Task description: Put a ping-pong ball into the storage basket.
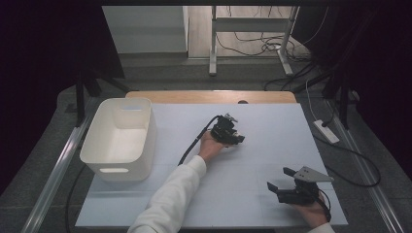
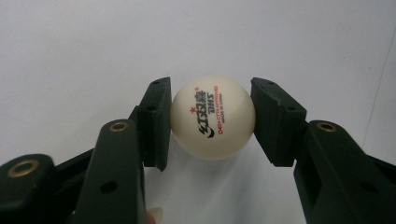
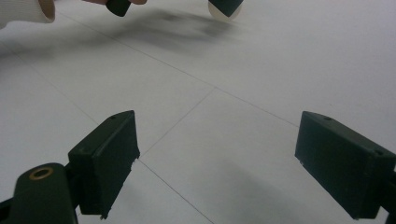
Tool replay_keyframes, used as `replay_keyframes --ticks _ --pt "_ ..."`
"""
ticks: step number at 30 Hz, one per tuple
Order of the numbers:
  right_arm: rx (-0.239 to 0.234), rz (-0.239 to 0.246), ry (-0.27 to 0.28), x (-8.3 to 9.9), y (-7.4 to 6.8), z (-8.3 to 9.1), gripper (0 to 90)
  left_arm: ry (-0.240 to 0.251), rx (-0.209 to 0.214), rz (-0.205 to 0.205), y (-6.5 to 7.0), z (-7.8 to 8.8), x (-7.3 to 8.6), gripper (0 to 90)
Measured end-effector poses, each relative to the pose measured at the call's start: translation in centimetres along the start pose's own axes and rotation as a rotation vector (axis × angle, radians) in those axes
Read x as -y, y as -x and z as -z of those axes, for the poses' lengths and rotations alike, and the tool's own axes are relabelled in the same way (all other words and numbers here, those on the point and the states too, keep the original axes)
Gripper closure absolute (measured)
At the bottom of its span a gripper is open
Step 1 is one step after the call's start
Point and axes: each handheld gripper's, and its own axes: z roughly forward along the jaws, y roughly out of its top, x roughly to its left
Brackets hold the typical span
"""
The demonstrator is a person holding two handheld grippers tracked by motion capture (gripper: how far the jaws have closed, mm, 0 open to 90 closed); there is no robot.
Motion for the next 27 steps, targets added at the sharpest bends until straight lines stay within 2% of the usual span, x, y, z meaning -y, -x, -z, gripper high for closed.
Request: replay_keyframes --ticks 14,27 --pt "0.008 0.002 -0.001 0.0 -0.1 0.1 13.0 0.024 0.0 -0.018 0.7 1.5 -0.5 51.3" --pt "0.009 0.001 0.002 0.0 -0.1 0.1 13.1 0.069 -0.002 -0.022 1.1 3.8 -0.7 51.2"
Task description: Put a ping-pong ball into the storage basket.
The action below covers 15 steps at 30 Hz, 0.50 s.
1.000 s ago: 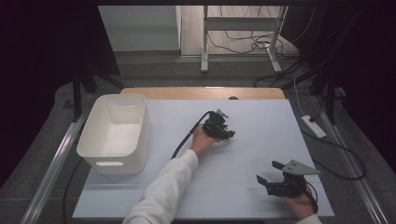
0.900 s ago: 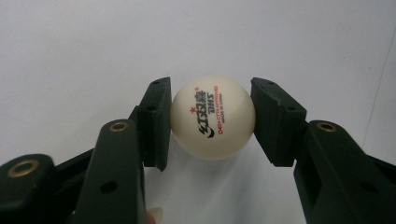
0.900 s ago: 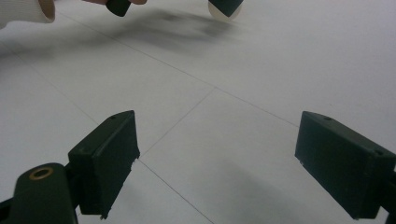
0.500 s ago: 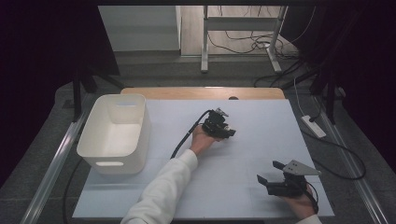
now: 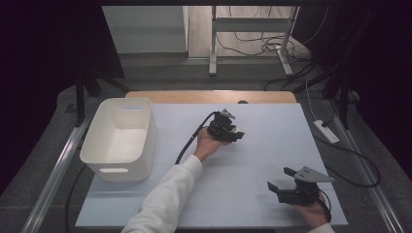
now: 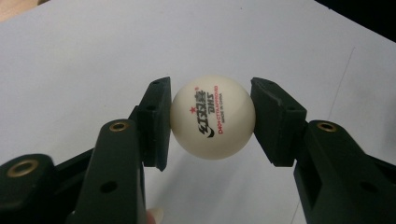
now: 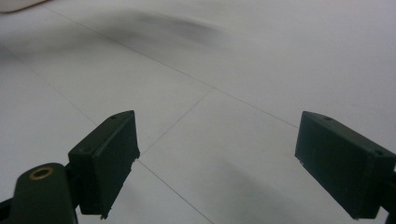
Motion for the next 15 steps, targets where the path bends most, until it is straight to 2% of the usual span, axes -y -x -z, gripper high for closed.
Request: replay_keyframes --ticks 15 --pt "0.0 0.006 -0.002 -0.1 -0.1 -0.1 13.1 0.046 -0.002 -0.001 0.2 3.0 0.5 51.2"
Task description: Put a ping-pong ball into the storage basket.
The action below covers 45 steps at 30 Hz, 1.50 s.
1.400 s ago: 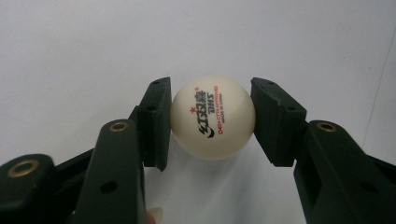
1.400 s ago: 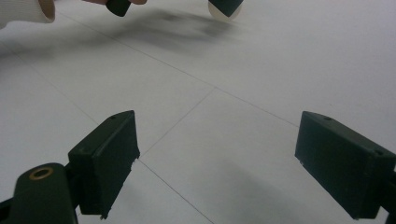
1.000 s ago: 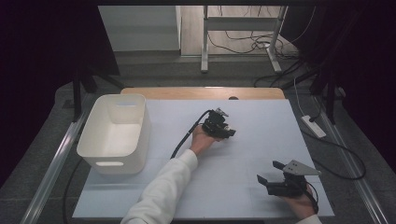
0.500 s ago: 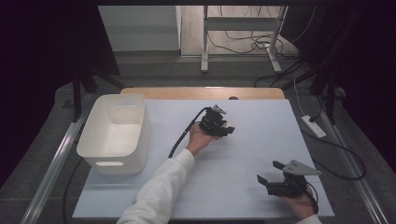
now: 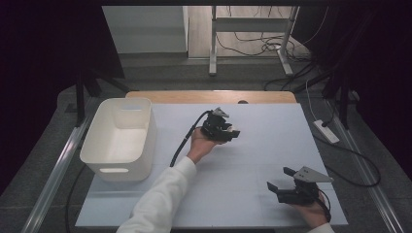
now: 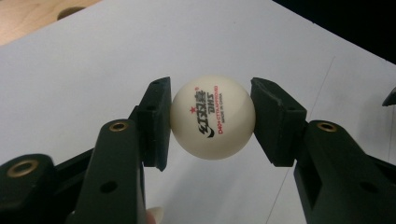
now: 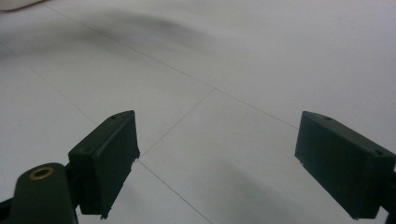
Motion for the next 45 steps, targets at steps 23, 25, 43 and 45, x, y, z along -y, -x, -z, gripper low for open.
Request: replay_keyframes --ticks 23,25,43,45 --pt "0.002 0.001 -0.003 0.0 0.0 -0.1 13.1 0.059 -0.002 -0.012 0.7 3.5 0.3 51.2" --pt "0.003 0.002 -0.004 0.0 0.0 -0.1 13.2 0.063 -0.005 -0.018 0.8 3.9 0.3 51.2" --pt "0.006 0.007 -0.008 0.0 -0.1 -0.2 13.2 0.103 -0.01 -0.017 1.0 6.6 0.3 51.1" --pt "0.006 0.008 -0.009 0.0 -0.1 -0.2 13.2 0.103 -0.013 -0.022 1.1 6.8 0.4 51.1"
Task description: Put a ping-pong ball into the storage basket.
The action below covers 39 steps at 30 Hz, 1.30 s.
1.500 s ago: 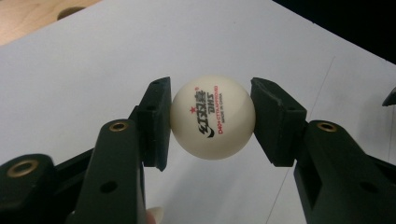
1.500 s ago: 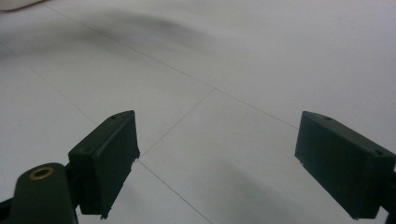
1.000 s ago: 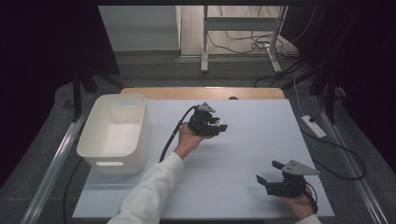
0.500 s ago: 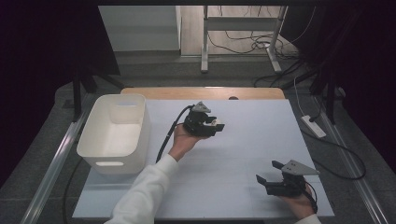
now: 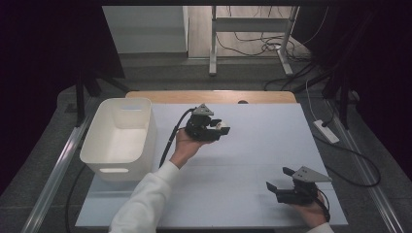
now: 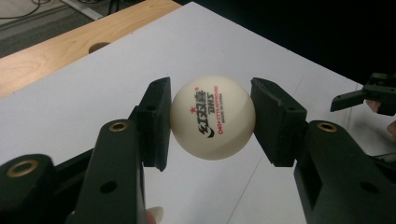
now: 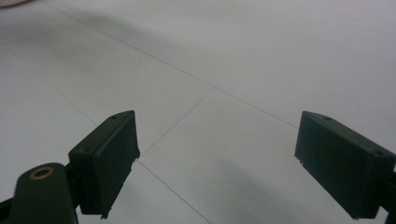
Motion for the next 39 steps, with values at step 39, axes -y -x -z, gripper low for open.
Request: replay_keyframes --ticks 39 --pt "0.005 0.001 0.0 -0.1 -0.1 -0.1 13.2 0.08 -0.052 0.007 -0.6 5.6 -0.4 51.1"
